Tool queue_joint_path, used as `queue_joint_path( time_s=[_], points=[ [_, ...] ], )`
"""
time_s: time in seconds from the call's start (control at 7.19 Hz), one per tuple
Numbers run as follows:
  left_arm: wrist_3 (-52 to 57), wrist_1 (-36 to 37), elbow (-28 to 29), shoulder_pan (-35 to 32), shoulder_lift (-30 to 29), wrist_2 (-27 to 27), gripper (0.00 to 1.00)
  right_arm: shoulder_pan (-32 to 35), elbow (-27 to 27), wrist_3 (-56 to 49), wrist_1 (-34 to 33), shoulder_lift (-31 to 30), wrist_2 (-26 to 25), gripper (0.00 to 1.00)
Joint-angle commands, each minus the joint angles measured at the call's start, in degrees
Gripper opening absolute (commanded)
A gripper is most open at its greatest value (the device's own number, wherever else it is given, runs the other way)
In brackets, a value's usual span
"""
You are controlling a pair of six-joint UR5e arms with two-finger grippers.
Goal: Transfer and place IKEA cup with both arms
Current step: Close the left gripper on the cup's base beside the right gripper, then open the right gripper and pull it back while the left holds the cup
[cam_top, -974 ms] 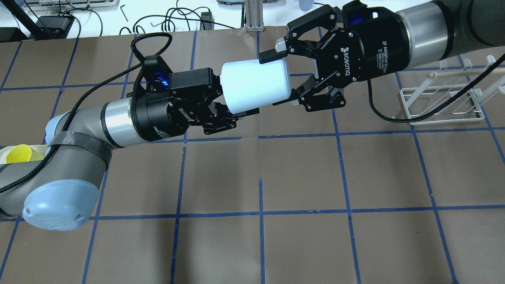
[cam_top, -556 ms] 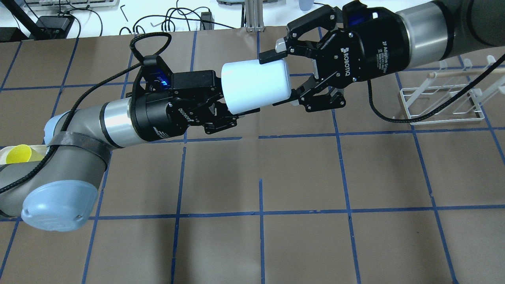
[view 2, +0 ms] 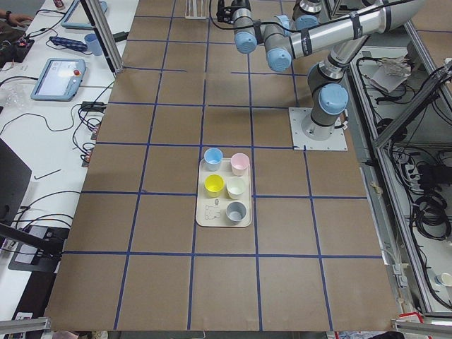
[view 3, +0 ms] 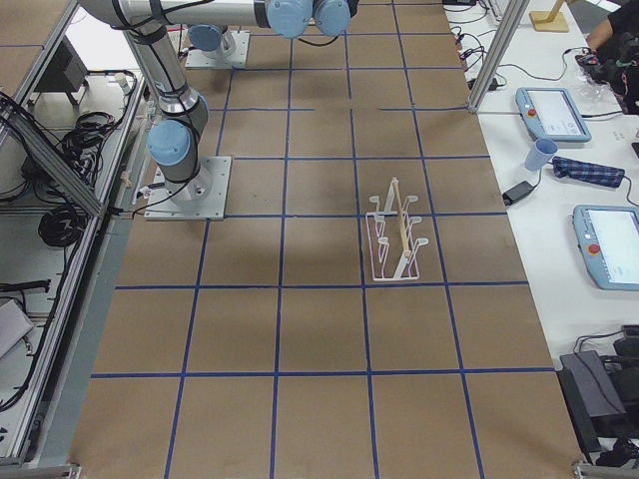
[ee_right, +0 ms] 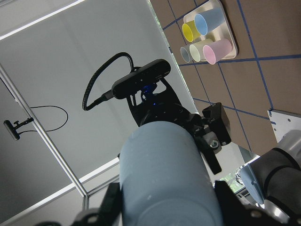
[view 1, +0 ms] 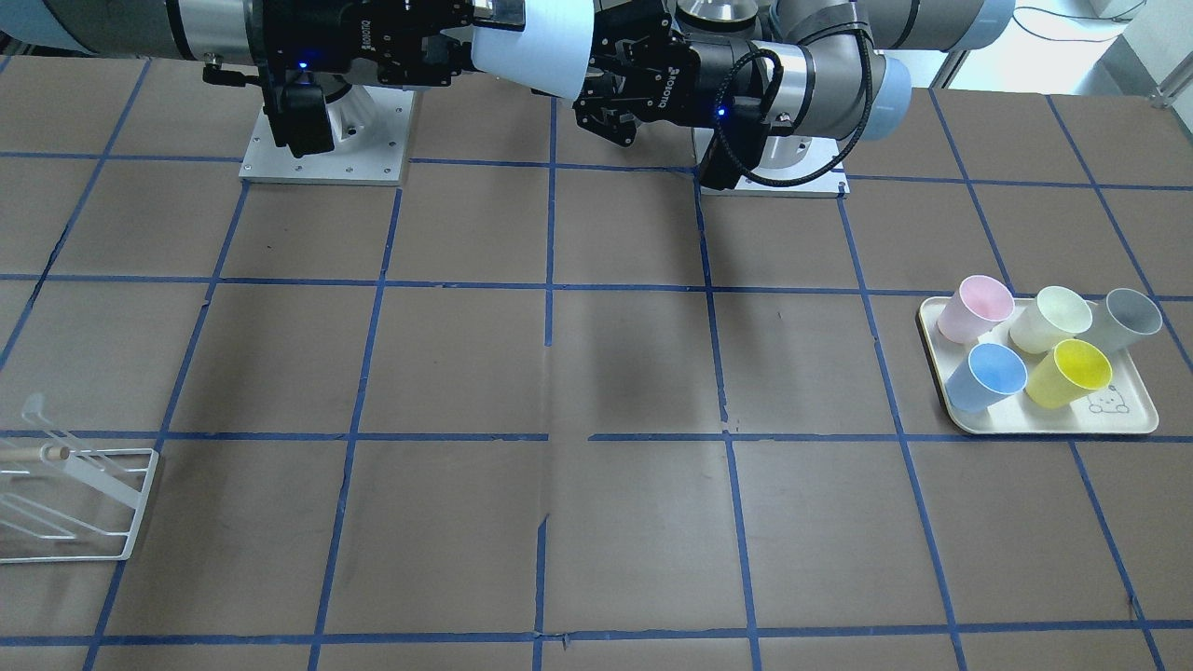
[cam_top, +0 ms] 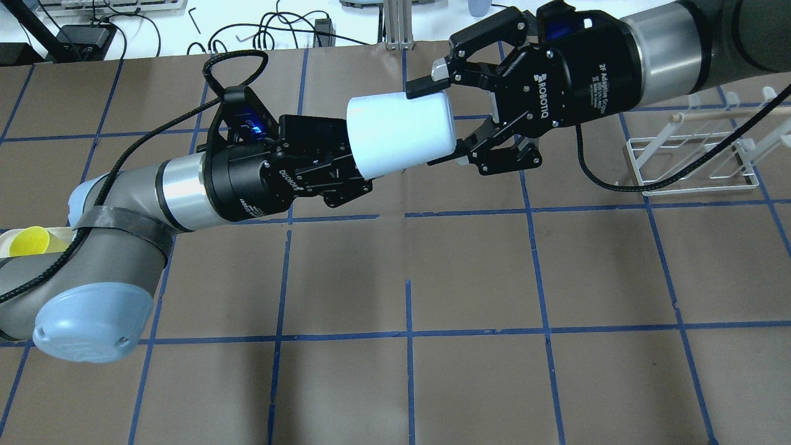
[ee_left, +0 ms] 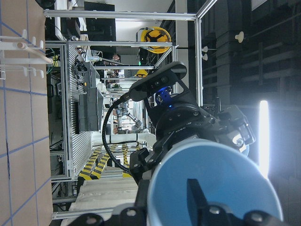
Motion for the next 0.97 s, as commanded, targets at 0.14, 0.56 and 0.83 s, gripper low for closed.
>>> queue_joint_path(
  time_s=[0.14, 0.56, 0.83],
  points=[
    [0.07, 0.09, 0.03, 0.0, 0.09, 0.04, 0.03, 0.0, -0.03, 0.0, -0.45, 0.0, -0.08, 1.0],
    [0.07, 0.09, 0.03, 0.0, 0.09, 0.04, 0.0, 0.0, -0.64, 0.0, -0.36, 0.0, -0.17, 1.0],
    [0.07, -0.09, 0.3, 0.0, 0.53, 2.13, 0.0, -1.13, -1.08, 0.0, -0.27, 0.18, -0.69, 1.0]
  ],
)
